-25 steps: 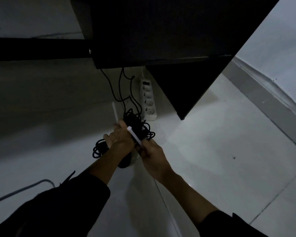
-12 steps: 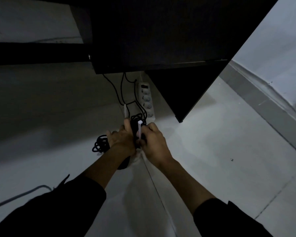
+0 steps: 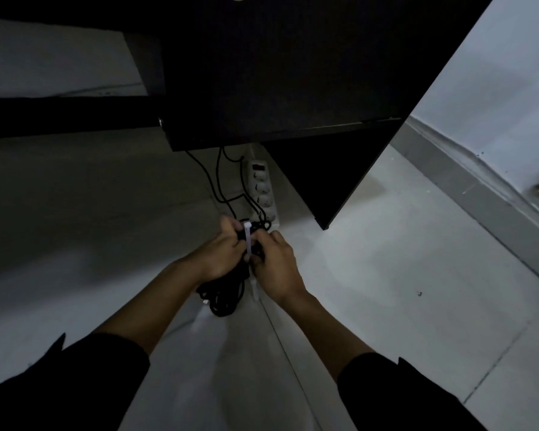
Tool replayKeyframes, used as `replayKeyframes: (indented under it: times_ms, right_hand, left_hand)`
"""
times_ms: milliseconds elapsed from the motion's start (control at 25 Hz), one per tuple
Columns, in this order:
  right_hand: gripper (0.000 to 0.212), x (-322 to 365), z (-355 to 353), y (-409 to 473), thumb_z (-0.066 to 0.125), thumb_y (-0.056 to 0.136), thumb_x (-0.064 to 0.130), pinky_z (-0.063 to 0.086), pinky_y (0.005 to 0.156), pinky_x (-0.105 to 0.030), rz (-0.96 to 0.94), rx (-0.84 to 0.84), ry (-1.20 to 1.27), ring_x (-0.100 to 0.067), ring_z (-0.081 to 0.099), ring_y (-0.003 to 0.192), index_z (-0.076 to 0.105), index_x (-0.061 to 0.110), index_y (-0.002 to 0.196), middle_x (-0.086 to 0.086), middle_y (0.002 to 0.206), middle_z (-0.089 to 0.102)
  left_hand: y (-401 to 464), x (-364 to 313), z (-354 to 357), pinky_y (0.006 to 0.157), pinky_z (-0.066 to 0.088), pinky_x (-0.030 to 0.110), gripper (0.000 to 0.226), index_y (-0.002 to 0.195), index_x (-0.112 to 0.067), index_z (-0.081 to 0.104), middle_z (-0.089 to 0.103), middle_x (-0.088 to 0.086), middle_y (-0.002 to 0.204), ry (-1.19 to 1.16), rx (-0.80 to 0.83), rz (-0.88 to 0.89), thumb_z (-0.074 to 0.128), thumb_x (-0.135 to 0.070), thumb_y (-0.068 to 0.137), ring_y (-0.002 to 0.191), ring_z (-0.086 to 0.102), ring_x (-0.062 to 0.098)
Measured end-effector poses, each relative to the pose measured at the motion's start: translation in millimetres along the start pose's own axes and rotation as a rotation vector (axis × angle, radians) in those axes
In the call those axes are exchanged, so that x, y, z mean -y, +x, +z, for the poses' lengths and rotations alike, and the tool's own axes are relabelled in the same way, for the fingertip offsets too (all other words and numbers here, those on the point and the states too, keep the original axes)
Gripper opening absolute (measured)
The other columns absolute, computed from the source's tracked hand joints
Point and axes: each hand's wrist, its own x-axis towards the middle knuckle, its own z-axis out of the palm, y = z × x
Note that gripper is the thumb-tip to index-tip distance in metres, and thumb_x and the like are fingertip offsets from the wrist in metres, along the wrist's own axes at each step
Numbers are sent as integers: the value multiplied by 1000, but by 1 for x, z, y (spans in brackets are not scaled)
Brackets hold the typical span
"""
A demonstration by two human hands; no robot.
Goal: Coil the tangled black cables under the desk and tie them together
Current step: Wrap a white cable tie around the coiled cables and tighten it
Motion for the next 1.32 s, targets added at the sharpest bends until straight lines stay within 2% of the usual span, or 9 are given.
replayKeyframes:
  times_ms: [160, 240, 360, 640, 840, 960, 1080, 1240, 1320]
  right_hand:
    - [15, 1, 2, 0, 56, 92, 15, 43, 75, -29, 47, -9, 57, -21, 51, 89, 56, 18, 107, -5, 100, 47]
    - [13, 2, 2, 0, 54, 96, 19, 43, 73, -28, 61, -19, 82, -19, 50, 86, 54, 16, 109, -6, 99, 48]
    - [10, 4, 4, -3, 52, 97, 21, 37, 62, -17, 58, -38, 100, -13, 46, 78, 52, 15, 105, -6, 95, 48]
    - [7, 3, 2, -6, 58, 94, 19, 38, 64, -15, 32, -105, 194, -13, 50, 76, 57, 13, 90, -5, 88, 53]
    - [14, 1, 1, -7, 51, 98, 31, 49, 73, -29, 65, -126, 292, -16, 58, 88, 56, 20, 93, -6, 96, 60]
    - [9, 2, -2, -11, 50, 99, 27, 51, 68, -22, 82, -112, 392, -18, 62, 90, 56, 21, 102, -4, 101, 63]
    - [7, 3, -6, -13, 50, 99, 20, 51, 66, -18, 60, -96, 462, -14, 61, 92, 56, 20, 102, -4, 105, 62]
    - [9, -1, -3, -12, 49, 99, 24, 58, 81, -43, 36, -75, 501, -21, 61, 100, 57, 28, 98, -4, 108, 61]
    - [10, -2, -2, -13, 49, 99, 26, 57, 81, -51, 37, -39, 563, -28, 60, 104, 58, 28, 98, -8, 110, 59]
  left_hand:
    - [4, 12, -4, 74, 50, 26, 20, 116, -22, 40, 65, 8, 97, -51, -142, 84, 46, -13, 99, 90, 62, 20]
    - [6, 16, -6, 79, 52, 30, 18, 103, -20, 53, 69, 7, 92, -21, -203, 133, 54, -4, 94, 87, 65, 18]
    - [6, 16, -5, 69, 46, 21, 11, 85, -10, 60, 66, 3, 82, 43, -300, 171, 64, 0, 86, 78, 61, 14]
    - [5, 15, -7, 67, 39, 7, 18, 83, -8, 63, 54, -1, 80, -108, -262, 216, 67, 9, 79, 73, 51, 3]
    - [-2, 5, -12, 76, 43, 3, 17, 98, -4, 69, 67, 5, 97, -184, -112, 262, 57, 5, 90, 80, 59, -11]
    - [-8, 2, -16, 91, 42, 7, 31, 122, -6, 64, 65, -2, 116, -168, -2, 263, 48, 1, 96, 104, 59, 1]
    - [-10, 5, -17, 107, 39, 22, 37, 134, -11, 55, 58, -1, 133, -305, 84, 143, 44, -6, 100, 123, 52, 9]
    - [-14, 4, -15, 102, 39, 23, 35, 135, -8, 52, 56, -1, 129, -398, 94, 75, 42, -10, 101, 119, 53, 11]
    - [-15, 6, -14, 96, 45, 25, 26, 120, -4, 61, 64, 3, 115, -370, 59, 138, 45, -10, 100, 107, 59, 11]
